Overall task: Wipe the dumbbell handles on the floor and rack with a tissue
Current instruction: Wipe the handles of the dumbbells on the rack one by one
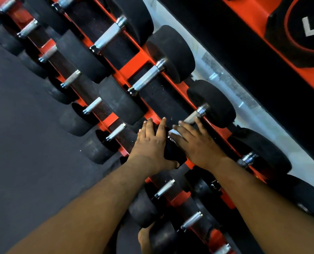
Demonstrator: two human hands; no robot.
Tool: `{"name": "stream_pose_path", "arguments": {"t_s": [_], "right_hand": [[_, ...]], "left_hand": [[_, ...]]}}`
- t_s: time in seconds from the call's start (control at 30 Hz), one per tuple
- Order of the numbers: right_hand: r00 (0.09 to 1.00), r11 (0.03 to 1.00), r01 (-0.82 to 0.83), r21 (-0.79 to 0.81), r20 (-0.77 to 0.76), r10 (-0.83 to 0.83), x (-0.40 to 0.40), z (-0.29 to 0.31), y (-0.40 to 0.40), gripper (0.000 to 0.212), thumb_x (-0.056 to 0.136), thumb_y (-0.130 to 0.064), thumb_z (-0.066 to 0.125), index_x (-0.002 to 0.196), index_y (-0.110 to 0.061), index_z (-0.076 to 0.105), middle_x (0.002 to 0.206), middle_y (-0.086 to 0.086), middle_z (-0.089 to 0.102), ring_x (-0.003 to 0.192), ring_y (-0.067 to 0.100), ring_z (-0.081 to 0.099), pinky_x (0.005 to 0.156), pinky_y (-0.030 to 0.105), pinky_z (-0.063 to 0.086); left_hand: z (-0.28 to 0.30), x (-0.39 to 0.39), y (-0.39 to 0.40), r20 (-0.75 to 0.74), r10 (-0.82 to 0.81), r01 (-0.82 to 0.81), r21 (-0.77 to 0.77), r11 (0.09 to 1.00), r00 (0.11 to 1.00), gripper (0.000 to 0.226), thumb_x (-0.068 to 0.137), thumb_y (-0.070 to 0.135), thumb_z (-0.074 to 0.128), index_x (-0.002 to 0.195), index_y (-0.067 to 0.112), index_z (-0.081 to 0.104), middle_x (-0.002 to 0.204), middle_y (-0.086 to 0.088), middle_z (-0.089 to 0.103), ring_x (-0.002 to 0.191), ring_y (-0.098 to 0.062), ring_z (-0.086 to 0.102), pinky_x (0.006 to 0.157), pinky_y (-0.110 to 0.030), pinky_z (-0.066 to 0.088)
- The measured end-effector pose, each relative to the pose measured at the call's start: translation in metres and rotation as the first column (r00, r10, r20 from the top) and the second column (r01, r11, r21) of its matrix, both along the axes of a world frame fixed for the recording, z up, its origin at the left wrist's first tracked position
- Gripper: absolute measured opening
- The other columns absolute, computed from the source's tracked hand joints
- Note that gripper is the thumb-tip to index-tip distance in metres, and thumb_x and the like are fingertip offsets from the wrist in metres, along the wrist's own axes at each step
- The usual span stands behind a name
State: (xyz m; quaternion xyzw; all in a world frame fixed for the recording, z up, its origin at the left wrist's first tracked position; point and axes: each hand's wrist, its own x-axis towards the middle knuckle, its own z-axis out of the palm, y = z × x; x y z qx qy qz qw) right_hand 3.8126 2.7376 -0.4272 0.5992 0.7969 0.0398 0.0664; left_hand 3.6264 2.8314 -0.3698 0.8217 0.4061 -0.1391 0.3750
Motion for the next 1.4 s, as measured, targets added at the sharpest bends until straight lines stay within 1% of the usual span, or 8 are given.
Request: {"name": "stream_pose_path", "arguments": {"t_s": [0.13,0.33,0.57,0.77,0.97,1.17,1.3,1.4], "right_hand": [[0.993,0.999,0.048,-0.016,-0.106,-0.05,-0.005,-0.005,0.036,0.033,0.099,-0.028,0.047,0.126,-0.019,0.063,0.115,0.002,0.065,0.119,0.025,0.059,0.12,0.058,0.019],[0.997,1.0,-0.028,-0.001,-0.068,0.028,0.008,0.004,0.002,0.043,0.105,-0.035,0.045,0.144,-0.018,0.053,0.151,0.008,0.05,0.144,0.029,0.039,0.118,0.058,0.024],[0.996,0.993,0.084,-0.077,-0.029,-0.087,-0.003,0.0,0.043,0.043,0.102,-0.039,0.036,0.127,-0.021,0.065,0.118,0.002,0.068,0.119,0.024,0.059,0.119,0.051,0.024],[1.0,1.0,0.0,0.022,-0.026,0.001,0.013,0.002,0.0,0.044,0.107,-0.037,0.045,0.145,-0.017,0.052,0.15,0.01,0.049,0.144,0.031,0.039,0.118,0.058,0.025],[0.99,0.989,0.137,-0.063,-0.029,-0.139,-0.001,0.002,0.046,0.038,0.103,-0.044,0.041,0.109,-0.019,0.069,0.105,0.002,0.066,0.112,0.024,0.057,0.119,0.048,0.025],[1.0,1.0,0.024,0.02,-0.002,-0.023,0.023,0.006,0.012,0.051,0.106,-0.048,0.037,0.142,-0.017,0.054,0.145,0.008,0.054,0.142,0.029,0.042,0.12,0.05,0.026],[0.995,0.99,0.091,-0.103,0.045,-0.087,0.026,0.009,0.047,0.062,0.092,-0.066,0.039,0.114,-0.015,0.067,0.108,0.008,0.064,0.114,0.03,0.058,0.118,0.045,0.028],[0.996,0.988,0.068,-0.142,0.065,-0.059,0.03,0.017,0.05,0.063,0.084,-0.067,0.055,0.115,-0.013,0.064,0.108,0.009,0.062,0.116,0.03,0.057,0.12,0.046,0.028]], "left_hand": [[0.0,0.0,0.0,-0.006,0.002,-0.002,0.009,1.0,1.0,0.143,0.063,0.06,0.086,0.159,0.025,-0.014,0.166,-0.02,-0.012,0.155,-0.033,-0.012,0.126,-0.043,0.0],[-0.001,0.0,0.001,-0.005,0.01,-0.01,0.003,1.0,1.0,0.143,0.063,0.06,0.086,0.159,0.025,-0.014,0.166,-0.019,-0.012,0.154,-0.033,-0.013,0.127,-0.045,0.001],[0.003,0.001,0.001,-0.008,0.01,-0.01,-0.01,1.0,1.0,0.142,0.064,0.058,0.086,0.159,0.026,-0.014,0.166,-0.018,-0.013,0.154,-0.032,-0.014,0.127,-0.045,0.001],[0.003,0.0,0.001,0.001,0.013,-0.013,-0.019,1.0,1.0,0.14,0.066,0.057,0.086,0.159,0.027,-0.015,0.166,-0.017,-0.015,0.154,-0.031,-0.016,0.127,-0.045,0.001],[0.001,0.0,0.0,-0.002,0.011,-0.012,-0.003,1.0,1.0,0.142,0.064,0.059,0.086,0.159,0.028,-0.014,0.166,-0.018,-0.013,0.154,-0.032,-0.013,0.127,-0.045,0.0],[-0.001,0.0,0.0,0.006,0.006,-0.006,0.0,1.0,1.0,0.141,0.062,0.059,0.086,0.159,0.027,-0.012,0.166,-0.019,-0.013,0.154,-0.032,-0.014,0.127,-0.046,0.002],[-0.001,0.0,0.0,0.002,0.012,-0.012,-0.002,1.0,1.0,0.143,0.062,0.058,0.087,0.159,0.028,-0.013,0.166,-0.018,-0.013,0.154,-0.032,-0.014,0.127,-0.044,0.0],[0.0,-0.001,0.001,0.001,0.006,-0.006,-0.005,1.0,1.0,0.143,0.062,0.059,0.087,0.159,0.027,-0.013,0.166,-0.018,-0.013,0.154,-0.032,-0.013,0.126,-0.044,0.0]]}}
